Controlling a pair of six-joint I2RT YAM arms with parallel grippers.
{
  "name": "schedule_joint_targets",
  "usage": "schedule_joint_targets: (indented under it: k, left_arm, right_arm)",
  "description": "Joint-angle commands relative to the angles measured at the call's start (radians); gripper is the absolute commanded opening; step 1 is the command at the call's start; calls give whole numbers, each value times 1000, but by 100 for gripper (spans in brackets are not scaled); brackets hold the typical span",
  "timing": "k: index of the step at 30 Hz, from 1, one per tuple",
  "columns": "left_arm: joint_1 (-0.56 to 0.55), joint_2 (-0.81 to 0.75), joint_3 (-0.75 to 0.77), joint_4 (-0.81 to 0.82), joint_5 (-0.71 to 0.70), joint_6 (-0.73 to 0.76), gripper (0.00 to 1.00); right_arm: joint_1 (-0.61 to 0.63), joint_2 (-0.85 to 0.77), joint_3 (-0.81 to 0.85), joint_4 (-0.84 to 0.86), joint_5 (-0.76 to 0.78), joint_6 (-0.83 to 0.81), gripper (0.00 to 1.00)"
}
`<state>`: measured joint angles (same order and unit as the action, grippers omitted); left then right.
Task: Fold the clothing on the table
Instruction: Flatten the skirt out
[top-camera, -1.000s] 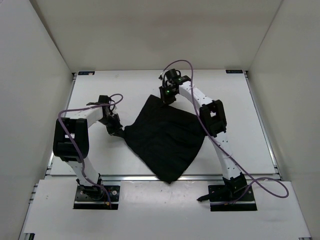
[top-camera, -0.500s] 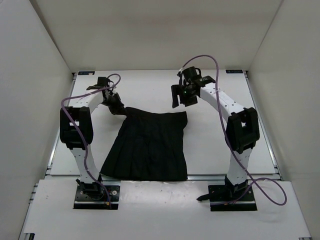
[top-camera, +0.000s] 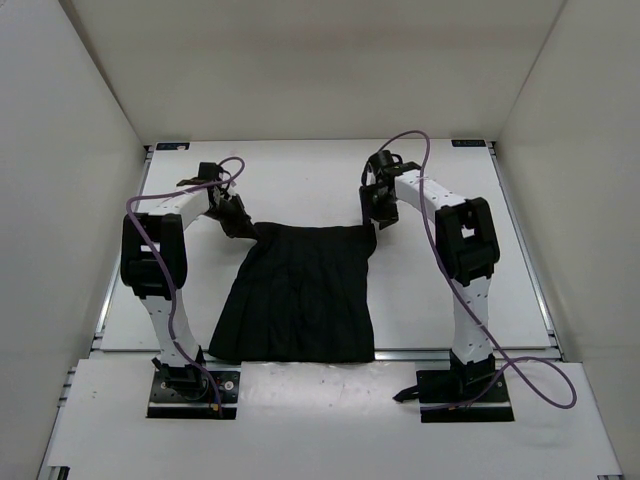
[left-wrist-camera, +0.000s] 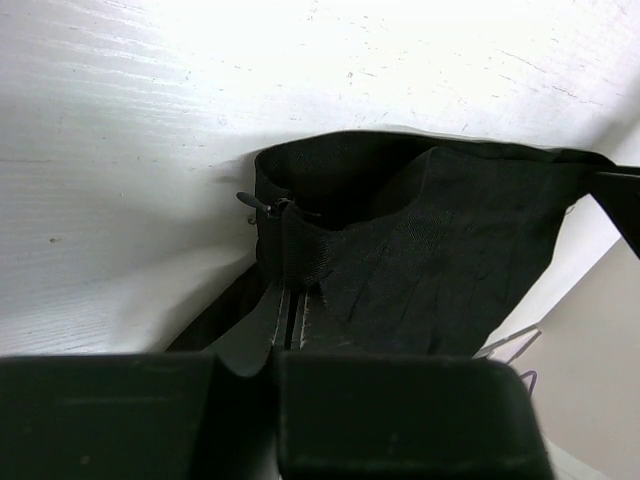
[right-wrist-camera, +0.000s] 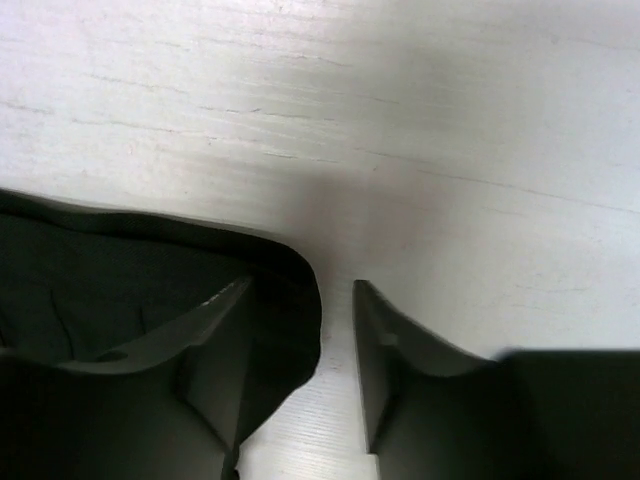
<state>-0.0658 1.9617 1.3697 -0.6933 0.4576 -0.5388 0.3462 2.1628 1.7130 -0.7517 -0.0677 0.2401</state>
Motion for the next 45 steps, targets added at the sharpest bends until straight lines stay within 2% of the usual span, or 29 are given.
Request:
schedule_joint_targets:
  k: [1, 3, 6, 8, 11, 14, 19, 22, 26, 29, 31, 34, 38, 42, 45]
  left_arm:
    - [4, -27, -15, 20, 38, -1, 0]
    - [6, -33, -23, 43, 43, -12, 0]
    - [12, -29, -35, 77, 67, -41, 0]
    - [15, -27, 8, 101, 104, -78, 0]
    - [12, -52, 228, 65, 84, -102, 0]
    - [24, -135, 302, 101, 79, -174, 0]
    - [57, -415, 143, 326, 87, -322, 0]
    - [58, -547, 10, 441, 83, -355, 0]
    - [66, -667, -197, 524, 120, -409, 0]
    - [64, -771, -233, 537, 89, -400, 0]
    - [52, -828, -207, 523, 35, -389, 0]
    - [54, -866, -126, 489, -20, -383, 0]
    - [54, -792, -14, 468, -4, -398, 0]
    - [18, -695, 6, 495, -4, -386, 0]
    - [15, -557, 52, 505, 24, -395, 0]
  right_arm:
    - [7, 17, -7, 17, -18, 11, 39]
    - [10, 20, -7, 20, -43, 10, 0]
    - [4, -9, -9, 31, -83, 5, 0]
    - [8, -65, 8, 48, -40, 4, 0]
    - [5, -171, 120, 22, 9, 4, 0]
    - [2, -294, 250, 23, 31, 4, 0]
    - [8, -507, 298, 78, 61, 25, 0]
    - [16, -621, 188, 123, 138, 25, 0]
    - [-39, -695, 94, 51, 92, 36, 0]
    - [0, -840, -42, 97, 125, 33, 0]
    - [10, -931, -55, 101, 134, 48, 0]
    - [4, -969, -26, 80, 121, 44, 0]
    - [-27, -936, 5, 83, 75, 30, 0]
    - [-81, -812, 7, 115, -59, 19, 0]
    - [-79, -669, 83, 111, -73, 1, 0]
